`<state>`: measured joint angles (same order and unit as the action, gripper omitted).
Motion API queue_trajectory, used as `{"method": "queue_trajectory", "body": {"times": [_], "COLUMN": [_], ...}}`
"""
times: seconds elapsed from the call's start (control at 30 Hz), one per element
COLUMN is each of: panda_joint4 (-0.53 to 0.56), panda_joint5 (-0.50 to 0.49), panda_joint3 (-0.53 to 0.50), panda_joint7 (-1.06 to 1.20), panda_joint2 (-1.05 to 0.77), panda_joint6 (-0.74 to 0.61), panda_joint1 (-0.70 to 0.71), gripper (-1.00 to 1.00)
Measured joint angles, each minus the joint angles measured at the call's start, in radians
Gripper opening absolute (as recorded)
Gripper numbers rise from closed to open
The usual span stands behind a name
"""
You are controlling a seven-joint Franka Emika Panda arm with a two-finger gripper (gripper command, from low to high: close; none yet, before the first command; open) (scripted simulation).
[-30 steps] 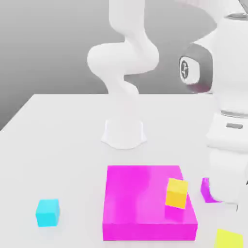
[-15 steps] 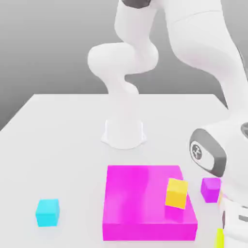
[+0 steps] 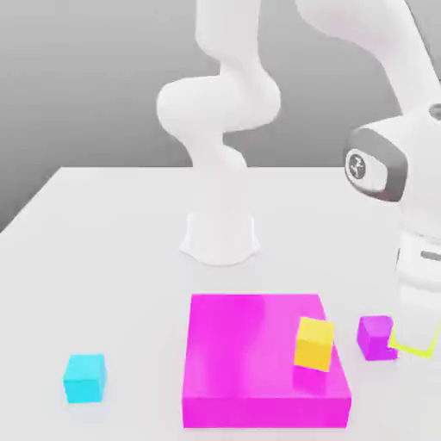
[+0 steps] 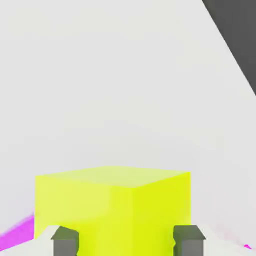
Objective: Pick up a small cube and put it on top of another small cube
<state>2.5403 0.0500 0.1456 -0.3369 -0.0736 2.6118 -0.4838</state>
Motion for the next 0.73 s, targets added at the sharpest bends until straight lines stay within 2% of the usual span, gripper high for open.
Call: {"method": "queue_trajectory", "body": {"times": [0.13,0.3,0.33,0.57,0.73], "panda_joint4": [0.123,0.135,0.135,0.135,0.139], "panda_joint5": [-0.033,-0.104,-0.112,-0.11,-0.049], "panda_joint3": [0.021,-0.012,-0.015,-0.014,-0.008], "panda_joint7": [-0.143,-0.21,-0.216,-0.214,-0.17], "panda_joint2": [0.092,-0.056,-0.073,-0.069,0.089], "panda_joint6": [0.032,0.191,0.208,0.204,0.053], "panda_joint1": [-0.056,-0.057,-0.058,-0.058,-0.065], "gripper": [-1.0,-1.0,1.0,1.0,1.0]}}
